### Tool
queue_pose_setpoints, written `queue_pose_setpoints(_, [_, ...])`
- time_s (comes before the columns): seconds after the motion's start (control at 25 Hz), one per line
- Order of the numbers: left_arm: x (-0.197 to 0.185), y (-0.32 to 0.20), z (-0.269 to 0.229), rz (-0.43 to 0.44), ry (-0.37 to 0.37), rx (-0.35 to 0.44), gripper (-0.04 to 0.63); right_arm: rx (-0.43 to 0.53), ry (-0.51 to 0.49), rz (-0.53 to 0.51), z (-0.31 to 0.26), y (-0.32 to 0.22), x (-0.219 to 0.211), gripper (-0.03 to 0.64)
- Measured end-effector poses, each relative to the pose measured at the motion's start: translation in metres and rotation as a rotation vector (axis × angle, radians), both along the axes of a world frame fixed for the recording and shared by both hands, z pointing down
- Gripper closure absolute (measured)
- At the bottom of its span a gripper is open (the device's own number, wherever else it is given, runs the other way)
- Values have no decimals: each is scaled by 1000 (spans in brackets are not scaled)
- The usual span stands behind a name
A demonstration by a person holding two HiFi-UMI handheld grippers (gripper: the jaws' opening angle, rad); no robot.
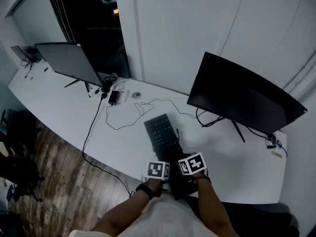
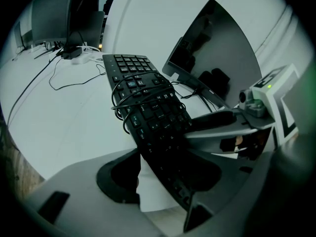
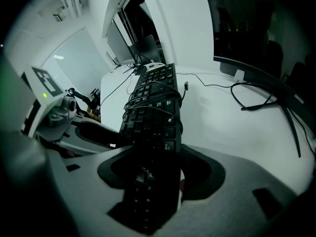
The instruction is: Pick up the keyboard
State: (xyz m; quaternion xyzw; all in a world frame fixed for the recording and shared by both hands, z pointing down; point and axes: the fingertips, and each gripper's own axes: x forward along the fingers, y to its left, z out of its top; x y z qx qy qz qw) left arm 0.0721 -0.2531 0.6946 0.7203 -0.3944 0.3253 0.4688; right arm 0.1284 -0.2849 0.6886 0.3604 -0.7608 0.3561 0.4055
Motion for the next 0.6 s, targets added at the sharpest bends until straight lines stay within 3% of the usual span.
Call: queue_pose_setpoints(0.6, [-4, -1, 2, 1, 4, -10, 360, -3, 9, -5, 2, -1, -4, 371])
